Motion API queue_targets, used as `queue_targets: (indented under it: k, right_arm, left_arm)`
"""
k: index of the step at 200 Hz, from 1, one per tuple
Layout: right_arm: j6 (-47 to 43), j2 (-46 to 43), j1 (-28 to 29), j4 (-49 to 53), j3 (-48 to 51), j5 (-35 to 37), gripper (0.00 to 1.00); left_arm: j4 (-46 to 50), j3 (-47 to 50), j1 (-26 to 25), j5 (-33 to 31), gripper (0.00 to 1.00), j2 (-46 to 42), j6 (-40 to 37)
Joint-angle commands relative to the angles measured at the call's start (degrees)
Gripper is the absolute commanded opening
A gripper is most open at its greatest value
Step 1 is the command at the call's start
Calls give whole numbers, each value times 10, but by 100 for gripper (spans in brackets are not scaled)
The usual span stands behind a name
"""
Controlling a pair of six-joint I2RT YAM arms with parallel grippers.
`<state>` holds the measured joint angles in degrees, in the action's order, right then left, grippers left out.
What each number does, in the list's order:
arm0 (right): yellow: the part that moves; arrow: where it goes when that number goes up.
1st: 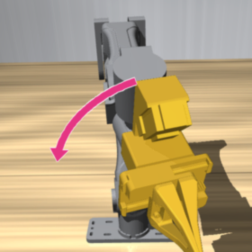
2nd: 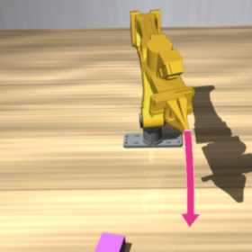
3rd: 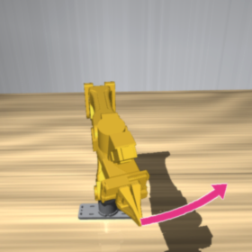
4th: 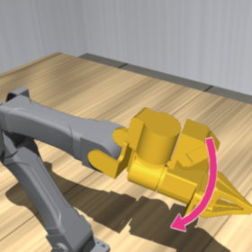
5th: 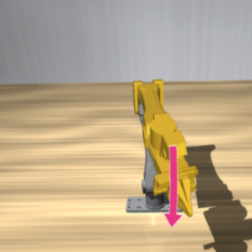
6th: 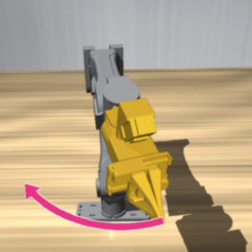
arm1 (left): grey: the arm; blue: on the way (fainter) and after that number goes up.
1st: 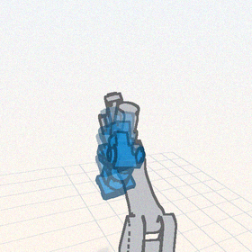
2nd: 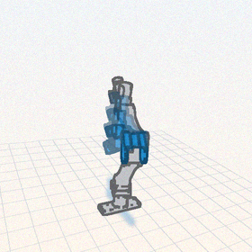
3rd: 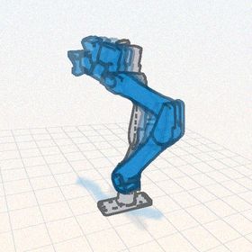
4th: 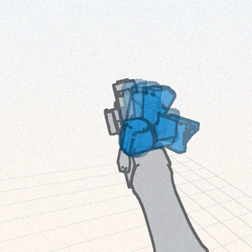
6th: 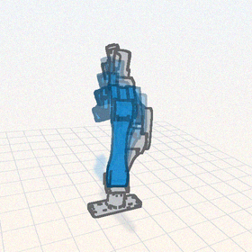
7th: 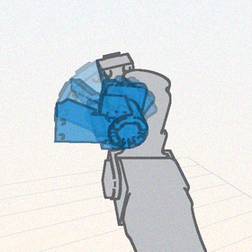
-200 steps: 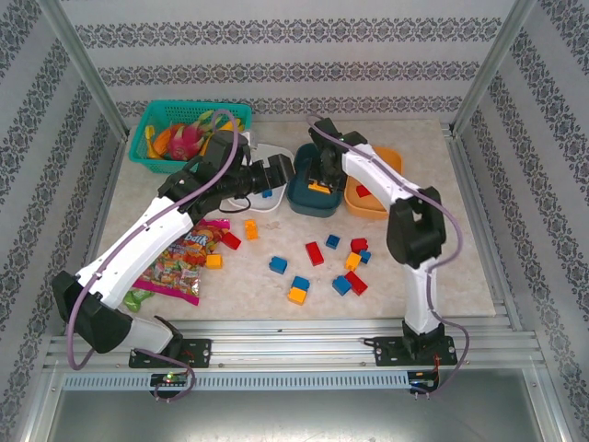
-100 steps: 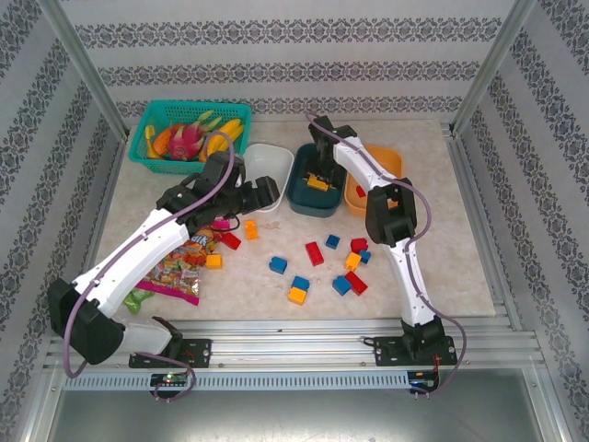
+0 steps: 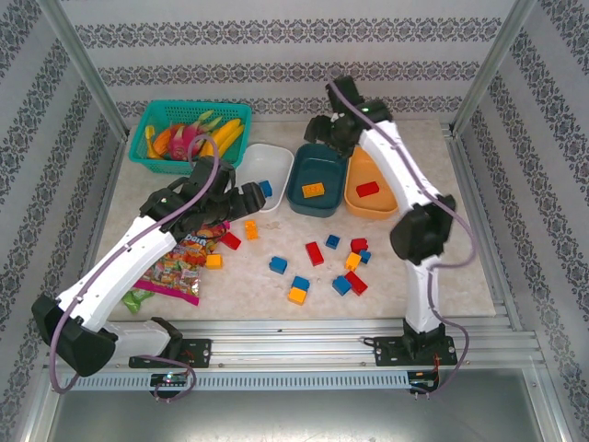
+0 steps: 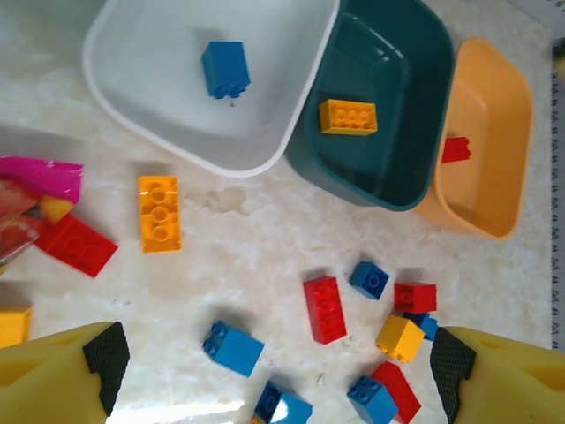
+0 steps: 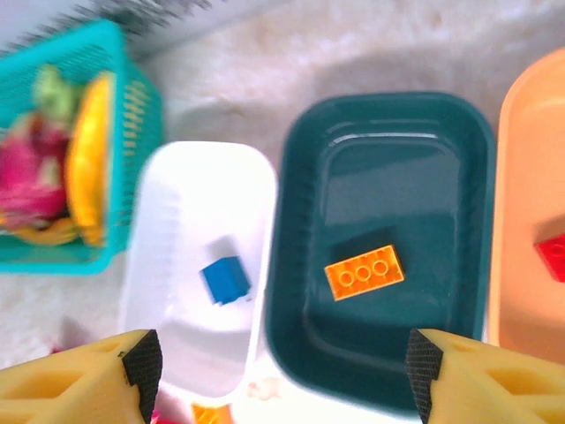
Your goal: Sort the legos into containers by color
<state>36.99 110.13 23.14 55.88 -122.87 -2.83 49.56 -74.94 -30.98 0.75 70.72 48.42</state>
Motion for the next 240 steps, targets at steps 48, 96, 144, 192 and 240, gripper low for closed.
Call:
queue_targets:
  k: [48, 96, 144, 192, 240]
  right_arm:
    - [-38, -358, 123, -221, 489, 6, 74]
    - [-36, -442, 214, -363, 714, -82, 75]
    - [-22, -430, 227, -396, 744, -107, 76]
    - [-28, -427, 225, -383, 737, -108, 76]
    - [-29, -416, 219, -374, 728, -115, 76]
  left_arm:
    - [100, 89, 9, -42, 85, -54, 42]
    - [68, 171, 9, -50, 79, -8, 58]
    - [-10, 239, 23, -47, 73, 50, 58]
    - [-55, 266, 61, -19, 66, 102, 30]
    - [-67, 253, 74, -33, 73, 138, -1]
